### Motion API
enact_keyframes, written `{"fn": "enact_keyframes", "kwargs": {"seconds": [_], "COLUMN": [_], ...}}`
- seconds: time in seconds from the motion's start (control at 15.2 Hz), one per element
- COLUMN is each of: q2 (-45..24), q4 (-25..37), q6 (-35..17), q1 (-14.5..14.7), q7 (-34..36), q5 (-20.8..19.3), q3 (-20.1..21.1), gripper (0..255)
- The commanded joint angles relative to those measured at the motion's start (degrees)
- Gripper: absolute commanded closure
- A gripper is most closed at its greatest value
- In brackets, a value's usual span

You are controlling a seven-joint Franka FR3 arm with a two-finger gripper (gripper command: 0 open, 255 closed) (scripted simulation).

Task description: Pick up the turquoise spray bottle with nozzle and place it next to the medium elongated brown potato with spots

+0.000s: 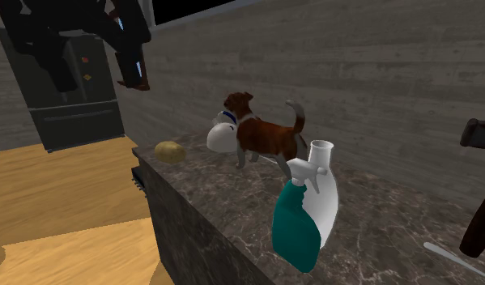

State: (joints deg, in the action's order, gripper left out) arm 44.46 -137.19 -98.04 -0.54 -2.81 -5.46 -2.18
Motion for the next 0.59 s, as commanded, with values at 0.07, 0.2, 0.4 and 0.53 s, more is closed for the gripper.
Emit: {"fn": "enact_keyframes", "kwargs": {"seconds": [0.07, 0.2, 0.4, 0.53], "q2": [-0.2, -1.2, -3.6, -5.9], "q4": [-0.5, -1.0, -1.0, -0.3], "q6": [-0.7, -2.1, -4.5, -6.2], "q1": [0.0, 0.2, 0.6, 1.0], "q7": [-2.9, -8.7, -17.4, -23.2], "q5": [-0.9, -2.6, -4.9, -6.1], "q3": [-1.7, -5.2, -10.4, -13.8], "gripper": [0, 0, 0, 0]}}
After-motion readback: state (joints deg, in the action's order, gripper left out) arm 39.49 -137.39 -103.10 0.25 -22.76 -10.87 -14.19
